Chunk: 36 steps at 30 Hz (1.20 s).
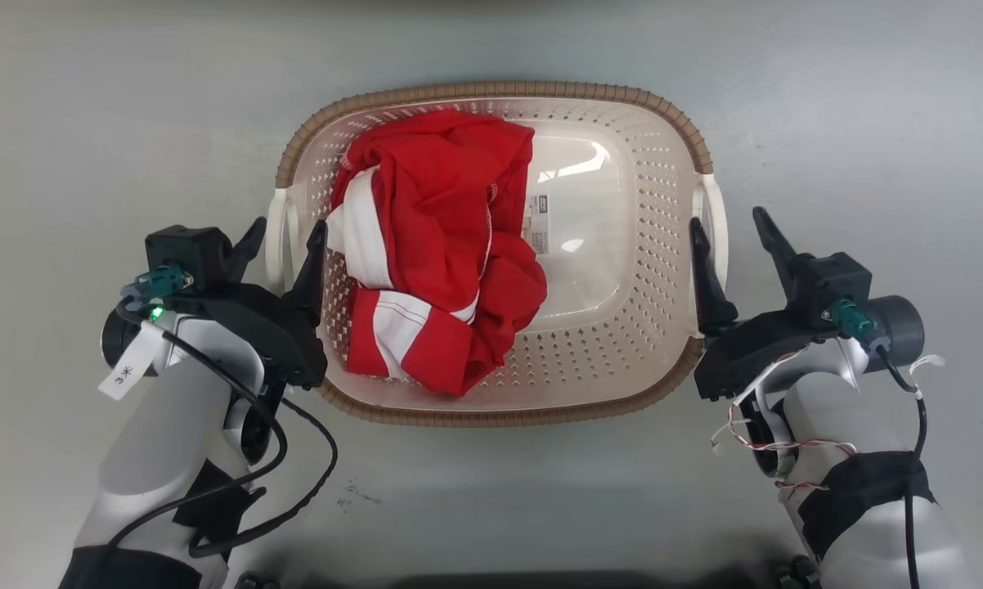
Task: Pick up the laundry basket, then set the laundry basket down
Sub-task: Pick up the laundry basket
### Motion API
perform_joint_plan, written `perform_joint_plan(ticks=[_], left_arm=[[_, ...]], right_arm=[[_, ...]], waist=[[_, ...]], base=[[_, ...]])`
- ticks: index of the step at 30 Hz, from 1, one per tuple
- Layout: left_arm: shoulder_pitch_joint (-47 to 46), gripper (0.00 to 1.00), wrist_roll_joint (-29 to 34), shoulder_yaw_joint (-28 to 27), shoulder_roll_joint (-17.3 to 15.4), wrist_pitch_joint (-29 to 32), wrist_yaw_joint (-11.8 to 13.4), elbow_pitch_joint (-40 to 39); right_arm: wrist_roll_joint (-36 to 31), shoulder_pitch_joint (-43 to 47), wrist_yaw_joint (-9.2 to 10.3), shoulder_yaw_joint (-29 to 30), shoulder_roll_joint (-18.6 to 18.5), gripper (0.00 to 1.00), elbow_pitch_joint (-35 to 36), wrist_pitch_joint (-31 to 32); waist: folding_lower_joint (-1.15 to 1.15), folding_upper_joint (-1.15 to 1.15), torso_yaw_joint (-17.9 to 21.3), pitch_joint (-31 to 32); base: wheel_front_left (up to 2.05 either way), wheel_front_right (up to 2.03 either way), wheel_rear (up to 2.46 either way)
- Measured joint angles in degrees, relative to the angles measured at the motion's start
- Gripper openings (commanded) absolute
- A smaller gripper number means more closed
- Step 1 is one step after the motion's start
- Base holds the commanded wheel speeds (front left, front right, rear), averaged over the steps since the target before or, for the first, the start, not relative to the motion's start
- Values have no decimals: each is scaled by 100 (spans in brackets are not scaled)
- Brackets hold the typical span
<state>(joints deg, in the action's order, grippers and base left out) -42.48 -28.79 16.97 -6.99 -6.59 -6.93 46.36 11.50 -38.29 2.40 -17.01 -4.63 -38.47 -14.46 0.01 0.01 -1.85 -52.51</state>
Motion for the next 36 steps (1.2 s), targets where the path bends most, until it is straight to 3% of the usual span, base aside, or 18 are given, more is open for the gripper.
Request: perform_joint_plan(ticks=[8,9,10,11,12,36], left_arm=[[-188,100,-151,63,77,0,-22,573],[-238,100,-190,69,89,0,-23,620],[-291,84,-198,82,97,0,-23,673],[-327,37,-198,92,98,-2,-23,704],[-358,0,-200,103,100,-5,-24,739],[-552,0,-570,606,430,-9,-62,1595]], right_arm=[[64,-125,-47,-77,55,100,-477,-7],[67,-153,-47,-78,55,95,-505,-7],[68,-187,-49,-79,55,42,-545,-7],[69,-222,-80,-88,56,0,-586,-7],[71,-246,-101,-107,62,0,-613,-8],[319,-461,-352,-191,183,0,-1828,-24]], waist=[[-1,0,-43,-165],[-1,0,-49,-174],[-1,0,-55,-180],[-1,0,-60,-186],[-1,-1,-65,-191],[-1,-1,-121,487]], base=[[0,0,0],[0,0,0],[0,0,0],[0,0,0],[0,0,0],[0,0,0]])
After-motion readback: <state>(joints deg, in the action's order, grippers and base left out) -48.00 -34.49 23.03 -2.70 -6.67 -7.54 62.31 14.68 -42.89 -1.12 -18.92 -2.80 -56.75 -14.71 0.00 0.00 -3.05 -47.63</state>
